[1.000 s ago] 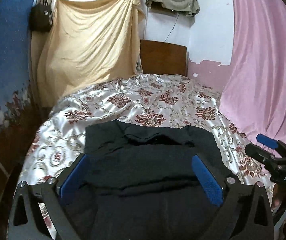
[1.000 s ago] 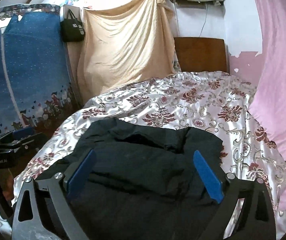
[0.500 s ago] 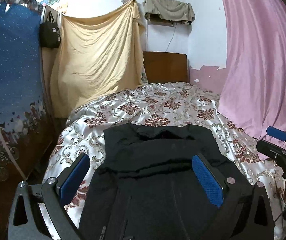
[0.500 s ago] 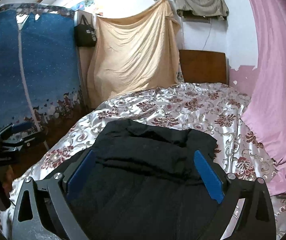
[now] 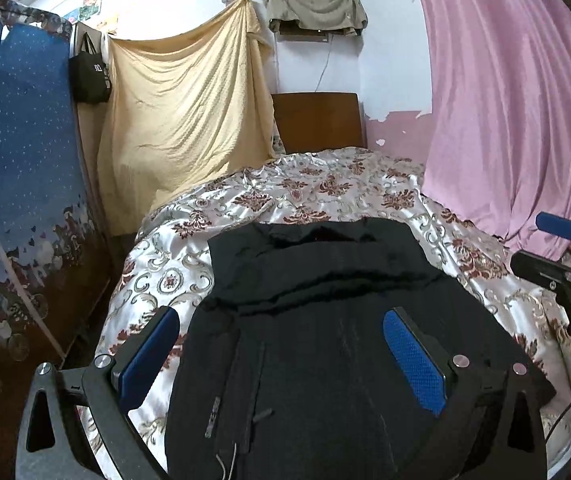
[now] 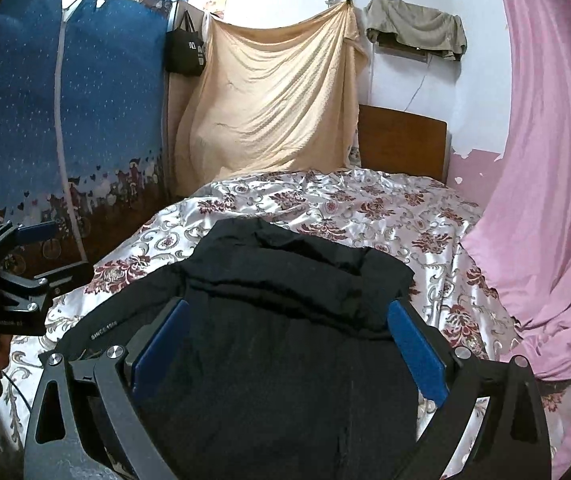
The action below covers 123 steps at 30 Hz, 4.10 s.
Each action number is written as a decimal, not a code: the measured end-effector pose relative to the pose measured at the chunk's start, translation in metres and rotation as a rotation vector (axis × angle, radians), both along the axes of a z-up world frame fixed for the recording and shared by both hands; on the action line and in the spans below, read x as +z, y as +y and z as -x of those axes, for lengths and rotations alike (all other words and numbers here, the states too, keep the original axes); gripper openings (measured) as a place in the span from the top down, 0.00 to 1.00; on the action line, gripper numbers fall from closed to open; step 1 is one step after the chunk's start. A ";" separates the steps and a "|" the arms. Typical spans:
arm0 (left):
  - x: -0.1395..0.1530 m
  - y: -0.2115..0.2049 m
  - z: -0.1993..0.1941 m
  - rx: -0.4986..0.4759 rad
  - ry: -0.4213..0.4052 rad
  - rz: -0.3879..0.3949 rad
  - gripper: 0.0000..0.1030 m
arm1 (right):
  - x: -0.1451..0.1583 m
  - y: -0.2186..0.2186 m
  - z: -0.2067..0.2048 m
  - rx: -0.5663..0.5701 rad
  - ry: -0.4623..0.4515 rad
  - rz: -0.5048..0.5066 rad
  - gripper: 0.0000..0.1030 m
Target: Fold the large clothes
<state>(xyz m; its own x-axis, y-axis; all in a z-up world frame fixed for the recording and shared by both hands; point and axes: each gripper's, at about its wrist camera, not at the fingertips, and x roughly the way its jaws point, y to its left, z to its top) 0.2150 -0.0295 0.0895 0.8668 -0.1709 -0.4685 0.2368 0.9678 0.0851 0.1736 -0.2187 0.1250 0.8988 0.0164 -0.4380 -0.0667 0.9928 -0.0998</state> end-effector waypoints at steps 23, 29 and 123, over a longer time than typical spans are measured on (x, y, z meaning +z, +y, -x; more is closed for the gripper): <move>-0.045 0.004 0.037 0.012 0.122 -0.093 0.00 | -0.052 -0.010 0.045 -0.030 0.114 -0.002 0.06; -0.054 0.005 0.040 0.008 0.138 -0.112 0.00 | -0.067 -0.013 0.050 -0.013 0.151 -0.020 0.06; -0.132 0.055 0.013 -0.216 0.340 -0.382 0.00 | -0.136 -0.072 -0.027 0.059 0.461 -0.019 0.31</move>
